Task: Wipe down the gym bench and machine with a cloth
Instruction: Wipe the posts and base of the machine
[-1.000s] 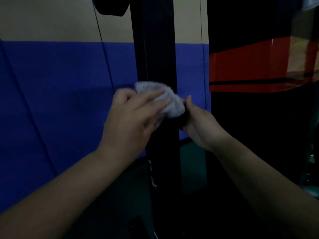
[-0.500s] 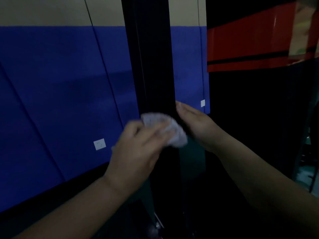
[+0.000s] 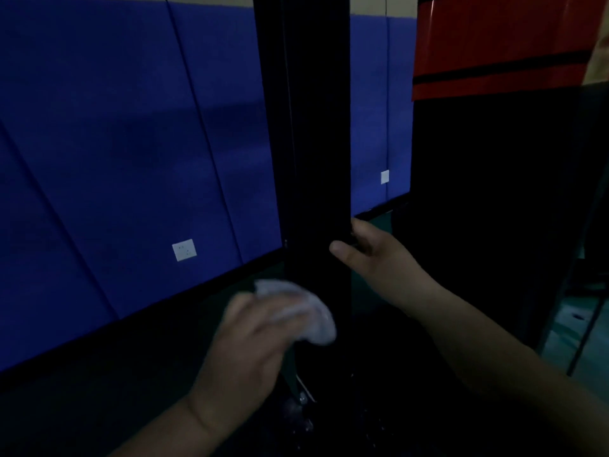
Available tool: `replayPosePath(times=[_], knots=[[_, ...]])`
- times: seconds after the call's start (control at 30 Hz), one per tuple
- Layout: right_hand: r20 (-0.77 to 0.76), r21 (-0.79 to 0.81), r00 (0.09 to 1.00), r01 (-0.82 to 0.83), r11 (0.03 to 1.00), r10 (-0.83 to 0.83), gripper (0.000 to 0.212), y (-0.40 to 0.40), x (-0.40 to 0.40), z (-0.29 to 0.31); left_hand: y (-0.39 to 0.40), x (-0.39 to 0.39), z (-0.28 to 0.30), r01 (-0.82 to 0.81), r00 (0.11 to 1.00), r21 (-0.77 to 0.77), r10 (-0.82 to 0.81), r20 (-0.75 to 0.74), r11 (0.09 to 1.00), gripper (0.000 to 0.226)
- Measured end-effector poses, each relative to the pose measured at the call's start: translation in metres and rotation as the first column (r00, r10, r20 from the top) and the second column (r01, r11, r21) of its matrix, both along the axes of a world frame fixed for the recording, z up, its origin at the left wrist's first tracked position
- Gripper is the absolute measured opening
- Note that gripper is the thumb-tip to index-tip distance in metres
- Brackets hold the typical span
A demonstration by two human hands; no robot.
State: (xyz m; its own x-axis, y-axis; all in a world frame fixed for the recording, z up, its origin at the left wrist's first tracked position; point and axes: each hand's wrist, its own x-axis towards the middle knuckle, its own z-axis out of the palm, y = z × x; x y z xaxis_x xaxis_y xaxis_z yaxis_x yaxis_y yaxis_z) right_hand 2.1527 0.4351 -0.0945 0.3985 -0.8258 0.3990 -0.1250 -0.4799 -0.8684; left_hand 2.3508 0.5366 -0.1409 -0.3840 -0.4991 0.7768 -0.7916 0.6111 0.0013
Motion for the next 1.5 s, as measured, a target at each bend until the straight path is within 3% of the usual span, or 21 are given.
replayPosePath(times=[0.13,0.27,0.4,0.53,0.57,0.63,0.73,0.8,0.87,0.93,1.1,1.23,1.33,1.43,1.5], knots=[[0.082,0.046,0.996,0.03,0.998,-0.033,0.031,0.002,0.005,-0.005,-0.018,-0.007,0.042,-0.126,0.872,-0.017,0.103,-0.479,0.992,0.042],[0.089,0.032,0.993,0.08,0.996,-0.082,0.025,0.004,0.006,-0.005,-0.055,-0.026,0.044,-0.018,0.769,0.101,0.078,-0.635,0.995,0.043],[0.064,0.05,0.992,0.105,0.993,-0.108,0.021,0.008,0.006,-0.005,-0.04,-0.026,-0.019,0.02,0.8,0.179,0.092,-0.593,0.984,0.036],[0.137,0.103,0.97,0.189,0.977,-0.202,0.044,0.011,0.014,-0.013,-0.017,0.002,-0.072,0.008,0.885,0.374,0.167,-0.435,0.928,0.042],[0.141,0.109,0.965,0.207,0.972,-0.221,0.041,0.012,0.014,-0.016,-0.014,0.009,-0.074,0.021,0.88,0.382,0.164,-0.446,0.924,0.038],[0.144,0.121,0.959,0.227,0.966,-0.243,0.038,0.015,0.014,-0.025,-0.006,0.012,-0.057,0.106,0.808,0.362,0.132,-0.574,0.926,0.035],[0.119,0.117,0.956,0.253,0.96,-0.267,0.065,0.024,0.013,-0.043,-0.011,0.0,-0.012,0.169,0.651,0.263,0.093,-0.754,0.95,0.038],[0.077,0.109,0.954,0.281,0.954,-0.289,0.052,0.028,0.012,-0.059,-0.022,-0.01,0.001,0.201,0.607,0.223,0.058,-0.793,0.954,0.026],[0.046,0.114,0.95,0.302,0.947,-0.308,0.023,0.033,0.011,-0.072,-0.029,-0.017,-0.011,0.171,0.645,0.191,0.037,-0.763,0.967,0.016],[0.032,0.105,0.944,0.323,0.941,-0.327,0.026,0.034,0.011,-0.087,-0.028,-0.013,-0.043,0.141,0.683,0.198,0.049,-0.729,0.97,0.017],[0.043,0.097,0.932,0.354,0.93,-0.36,0.033,0.042,0.014,-0.115,-0.007,0.017,-0.114,0.147,0.841,0.388,0.092,-0.534,0.91,0.025],[0.021,0.062,0.922,0.384,0.921,-0.386,0.04,0.046,0.011,-0.145,-0.003,0.024,-0.12,0.162,0.754,0.374,0.13,-0.644,0.913,0.041],[0.001,0.053,0.921,0.39,0.919,-0.39,0.041,0.052,0.016,-0.165,-0.005,0.014,-0.115,0.186,0.695,0.355,0.133,-0.707,0.916,0.031],[0.023,0.068,0.916,0.398,0.915,-0.4,0.049,0.058,0.023,-0.174,-0.005,0.015,-0.128,0.142,0.829,0.423,0.126,-0.545,0.895,0.024],[0.024,0.052,0.916,0.399,0.915,-0.401,0.053,0.062,0.024,-0.178,-0.004,0.032,-0.136,0.105,0.856,0.469,0.161,-0.491,0.877,0.032]])
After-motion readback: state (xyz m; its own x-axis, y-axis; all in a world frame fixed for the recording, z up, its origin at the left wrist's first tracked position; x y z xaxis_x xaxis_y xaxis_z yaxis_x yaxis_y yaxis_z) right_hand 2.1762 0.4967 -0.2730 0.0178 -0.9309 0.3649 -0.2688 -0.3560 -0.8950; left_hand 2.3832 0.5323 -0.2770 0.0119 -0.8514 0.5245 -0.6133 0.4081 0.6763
